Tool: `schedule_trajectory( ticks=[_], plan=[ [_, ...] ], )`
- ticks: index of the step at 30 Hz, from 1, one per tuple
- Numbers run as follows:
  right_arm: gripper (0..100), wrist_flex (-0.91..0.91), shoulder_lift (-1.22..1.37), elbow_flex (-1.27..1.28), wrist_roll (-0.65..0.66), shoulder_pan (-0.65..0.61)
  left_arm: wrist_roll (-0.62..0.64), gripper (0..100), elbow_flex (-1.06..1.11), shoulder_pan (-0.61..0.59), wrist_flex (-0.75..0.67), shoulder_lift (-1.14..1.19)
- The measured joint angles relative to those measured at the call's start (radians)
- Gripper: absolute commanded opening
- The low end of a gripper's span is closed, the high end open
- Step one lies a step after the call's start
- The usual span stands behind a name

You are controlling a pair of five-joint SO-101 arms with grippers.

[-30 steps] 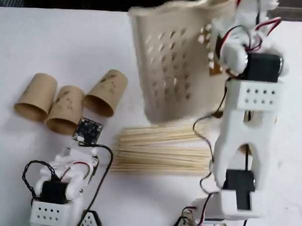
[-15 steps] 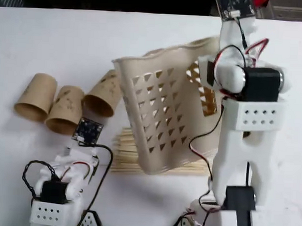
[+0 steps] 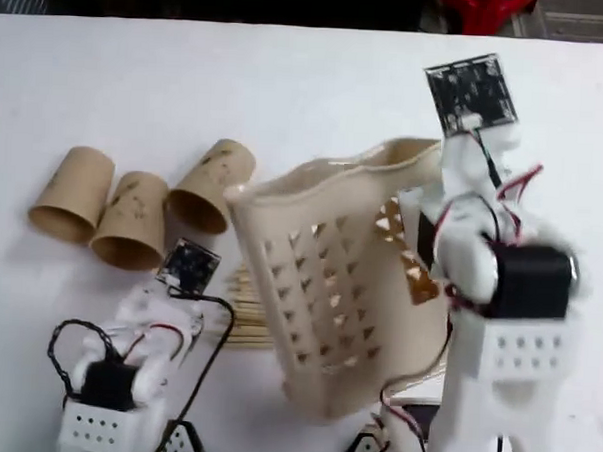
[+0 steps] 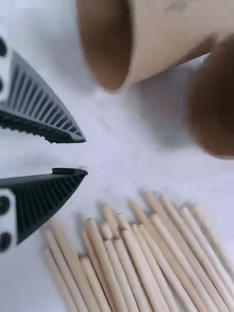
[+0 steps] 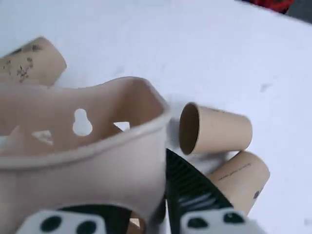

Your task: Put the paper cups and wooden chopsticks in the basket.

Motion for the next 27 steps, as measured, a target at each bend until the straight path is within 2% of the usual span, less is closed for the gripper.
schedule_trajectory(
  ticks=[3,8,12,16,20,24,27],
  plan=[
    [1.7,-0.138,-0.084,0.081,-0.028,0.008,-0.095,11,-0.13,-0.002,-0.005,0.0],
    [1.6,-0.442,-0.187,0.342,-0.078,-0.018,-0.12,21,-0.387,-0.009,-0.005,-0.011],
    [1.6,-0.669,-0.138,0.456,-0.103,-0.011,-0.12,23,-0.552,-0.009,-0.005,0.094],
    [1.6,-0.807,0.046,0.433,-0.135,-0.018,-0.064,28,-0.746,-0.008,-0.005,0.315],
    [1.6,-0.862,0.279,0.298,-0.189,-0.02,-0.002,32,-1.007,0.005,0.049,0.554],
    [1.6,-0.908,0.483,0.13,-0.258,-0.018,0.078,33,-1.208,0.094,0.103,0.743],
    [1.6,-0.944,0.601,0.063,-0.282,-0.018,0.12,33,-1.249,0.186,0.101,0.827]
  ],
)
